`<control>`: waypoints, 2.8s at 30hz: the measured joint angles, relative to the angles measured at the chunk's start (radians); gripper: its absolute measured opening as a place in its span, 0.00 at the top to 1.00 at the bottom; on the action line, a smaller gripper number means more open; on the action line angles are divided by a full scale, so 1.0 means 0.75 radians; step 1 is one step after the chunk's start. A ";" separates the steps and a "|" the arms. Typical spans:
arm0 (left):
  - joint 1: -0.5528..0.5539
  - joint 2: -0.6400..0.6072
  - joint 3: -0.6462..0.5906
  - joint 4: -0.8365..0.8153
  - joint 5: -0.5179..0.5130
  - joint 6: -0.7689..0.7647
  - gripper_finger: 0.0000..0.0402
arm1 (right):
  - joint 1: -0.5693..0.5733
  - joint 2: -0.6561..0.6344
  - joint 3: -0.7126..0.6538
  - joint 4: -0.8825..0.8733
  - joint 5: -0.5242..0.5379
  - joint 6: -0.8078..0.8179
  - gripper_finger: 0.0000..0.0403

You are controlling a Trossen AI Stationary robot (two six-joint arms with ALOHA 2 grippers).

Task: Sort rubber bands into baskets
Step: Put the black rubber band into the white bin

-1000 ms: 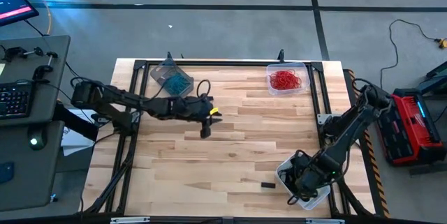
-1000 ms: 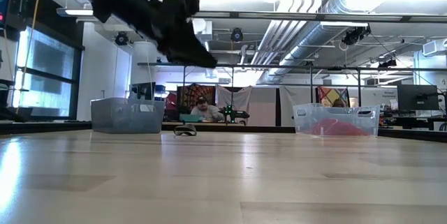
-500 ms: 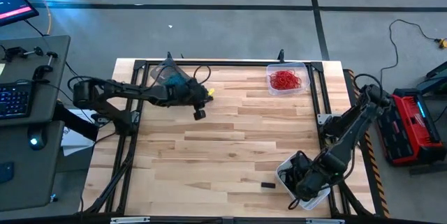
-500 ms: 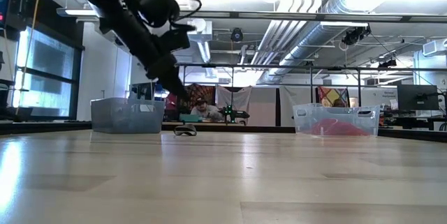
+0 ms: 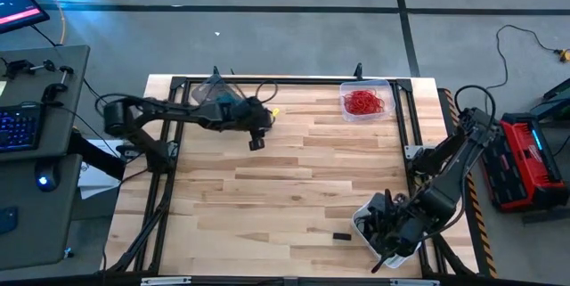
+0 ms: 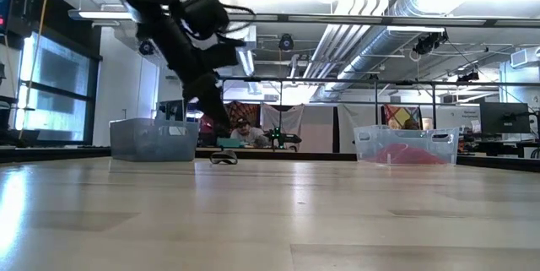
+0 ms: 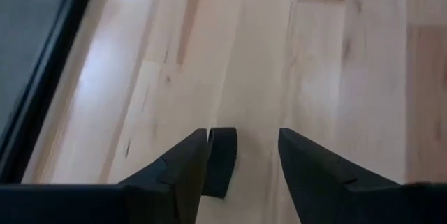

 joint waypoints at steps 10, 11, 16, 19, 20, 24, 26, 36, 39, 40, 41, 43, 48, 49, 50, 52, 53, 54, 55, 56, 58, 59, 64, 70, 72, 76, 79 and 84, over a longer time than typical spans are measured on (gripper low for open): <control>0.027 0.289 0.246 -0.219 -0.036 0.076 0.57 | 0.000 0.000 0.011 0.000 0.078 -0.041 0.57; 0.036 0.305 0.261 -0.228 -0.052 0.079 0.57 | 0.000 0.000 0.011 -0.001 0.083 -0.051 0.57; 0.067 0.381 0.334 -0.344 -0.071 0.070 0.58 | 0.000 0.000 0.010 -0.002 0.092 -0.062 0.57; 0.078 0.398 0.345 -0.364 -0.071 0.067 0.62 | 0.000 0.000 0.010 -0.007 0.092 -0.072 0.57; 0.079 0.397 0.345 -0.370 -0.067 0.067 0.64 | 0.000 0.000 0.010 -0.006 0.094 -0.075 0.57; 0.074 0.379 0.345 -0.403 -0.024 0.082 0.80 | 0.000 0.000 0.010 -0.006 0.119 -0.107 0.57; 0.063 0.364 0.345 -0.413 -0.021 0.088 0.91 | 0.000 0.000 0.009 -0.006 0.153 -0.138 0.57; -0.039 0.205 0.345 -0.460 0.304 -0.065 0.99 | -0.020 0.039 0.008 -0.010 0.632 -0.482 0.57; -0.089 0.151 0.345 -0.428 0.394 -0.124 0.99 | -0.053 0.084 0.008 -0.006 0.752 -0.582 0.57; -0.112 0.136 0.345 -0.409 0.392 -0.144 0.99 | -0.068 0.101 0.008 0.001 0.786 -0.597 0.57; -0.137 0.123 0.345 -0.386 0.390 -0.153 0.99 | -0.087 0.119 0.008 0.008 0.818 -0.620 0.57; -0.191 0.103 0.345 -0.329 0.389 -0.171 1.00 | -0.128 0.158 0.008 0.048 0.867 -0.668 0.57; -0.314 0.091 0.345 -0.147 0.482 -0.247 1.00 | -0.216 0.274 0.008 0.187 0.953 -0.961 0.57; -0.334 0.092 0.345 -0.115 0.497 -0.273 1.00 | -0.230 0.299 0.008 0.217 0.988 -1.025 0.57; -0.353 0.092 0.345 -0.081 0.500 -0.297 1.00 | -0.244 0.322 0.008 0.247 1.025 -1.084 0.57; -0.388 0.091 0.345 -0.029 0.501 -0.323 1.00 | -0.268 0.361 0.008 0.303 1.105 -1.185 0.57; -0.405 0.091 0.345 -0.007 0.501 -0.332 1.00 | -0.281 0.376 0.008 0.328 1.140 -1.223 0.57; -0.420 0.092 0.345 0.012 0.500 -0.333 1.00 | -0.294 0.388 0.008 0.355 1.164 -1.260 0.57; -0.435 0.092 0.345 0.031 0.499 -0.334 1.00 | -0.306 0.397 0.008 0.381 1.175 -1.298 0.57; -0.449 0.092 0.345 0.052 0.499 -0.334 1.00 | -0.320 0.404 0.008 0.411 1.176 -1.332 0.57; -0.471 0.092 0.345 0.077 0.498 -0.343 1.00 | -0.344 0.409 0.008 0.478 1.176 -1.388 0.57; -0.482 0.092 0.345 0.081 0.498 -0.343 1.00 | -0.356 0.410 0.008 0.515 1.177 -1.413 0.57; -0.524 0.092 0.345 0.112 0.474 -0.335 1.00 | -0.387 0.410 0.008 0.690 1.177 -1.575 0.57; -0.553 0.092 0.345 0.125 0.459 -0.331 1.00 | -0.413 0.410 0.008 0.786 1.161 -1.699 0.63; -0.562 0.092 0.344 0.128 0.459 -0.330 1.00 | -0.423 0.410 0.008 0.790 1.140 -1.723 0.68; -0.573 0.092 0.344 0.129 0.459 -0.329 1.00 | -0.446 0.410 0.008 0.824 1.063 -1.763 0.78; -0.573 0.092 0.343 0.128 0.459 -0.329 1.00 | -0.465 0.410 0.008 0.840 1.001 -1.789 0.87; -0.573 0.093 0.343 0.129 0.455 -0.319 0.98 | -0.470 0.410 0.008 0.838 0.999 -1.819 0.98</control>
